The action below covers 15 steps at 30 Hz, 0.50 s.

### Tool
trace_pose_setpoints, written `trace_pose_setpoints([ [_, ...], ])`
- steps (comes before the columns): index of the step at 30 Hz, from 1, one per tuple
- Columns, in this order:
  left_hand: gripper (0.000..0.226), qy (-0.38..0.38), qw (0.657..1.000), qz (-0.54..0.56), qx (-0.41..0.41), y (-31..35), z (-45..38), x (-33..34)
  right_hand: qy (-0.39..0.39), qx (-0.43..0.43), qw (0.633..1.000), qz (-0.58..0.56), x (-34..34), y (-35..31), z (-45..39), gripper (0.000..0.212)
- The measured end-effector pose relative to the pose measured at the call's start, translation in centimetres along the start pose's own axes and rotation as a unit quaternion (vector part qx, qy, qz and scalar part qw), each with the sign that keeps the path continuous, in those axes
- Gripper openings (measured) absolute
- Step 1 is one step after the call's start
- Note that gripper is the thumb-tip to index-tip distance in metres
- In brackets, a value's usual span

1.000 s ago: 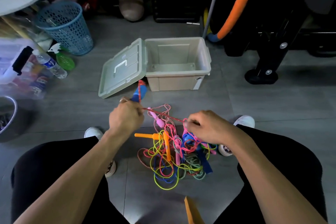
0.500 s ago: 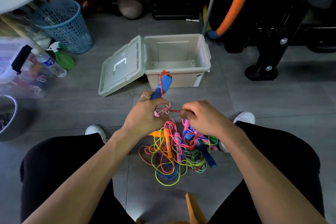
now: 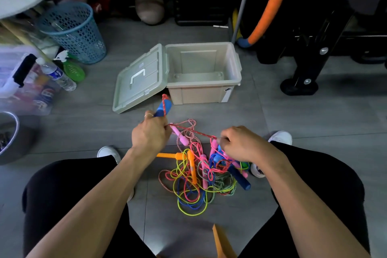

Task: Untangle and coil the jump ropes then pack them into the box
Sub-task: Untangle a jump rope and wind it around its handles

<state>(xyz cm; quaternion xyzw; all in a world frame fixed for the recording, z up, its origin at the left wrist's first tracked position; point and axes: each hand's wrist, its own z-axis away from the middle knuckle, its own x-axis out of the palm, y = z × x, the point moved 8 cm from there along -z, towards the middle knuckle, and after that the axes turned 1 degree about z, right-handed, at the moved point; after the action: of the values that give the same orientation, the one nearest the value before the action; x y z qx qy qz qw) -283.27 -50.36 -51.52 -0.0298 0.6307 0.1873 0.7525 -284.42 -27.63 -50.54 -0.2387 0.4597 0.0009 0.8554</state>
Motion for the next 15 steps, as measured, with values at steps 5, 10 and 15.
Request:
trace_pose_setpoints([
  [5, 0.023, -0.026, 1.0, 0.002, -0.003, 0.7, 0.4, 1.1, 0.251, -0.153, 0.945, -0.144, -5.2, -3.2, 1.8, 0.032],
  [10, 0.015, -0.081, 0.996, 0.024, 0.034, 1.3, 1.2, 1.1, 0.224, -0.133, 0.952, -0.162, -5.0, -1.7, 0.7, 0.025],
  [15, 0.013, -0.041, 0.988, 0.116, 0.089, 3.2, 2.9, -1.5, 0.112, -0.142, 0.979, -0.099, -2.6, -2.5, 0.1, 0.031],
])
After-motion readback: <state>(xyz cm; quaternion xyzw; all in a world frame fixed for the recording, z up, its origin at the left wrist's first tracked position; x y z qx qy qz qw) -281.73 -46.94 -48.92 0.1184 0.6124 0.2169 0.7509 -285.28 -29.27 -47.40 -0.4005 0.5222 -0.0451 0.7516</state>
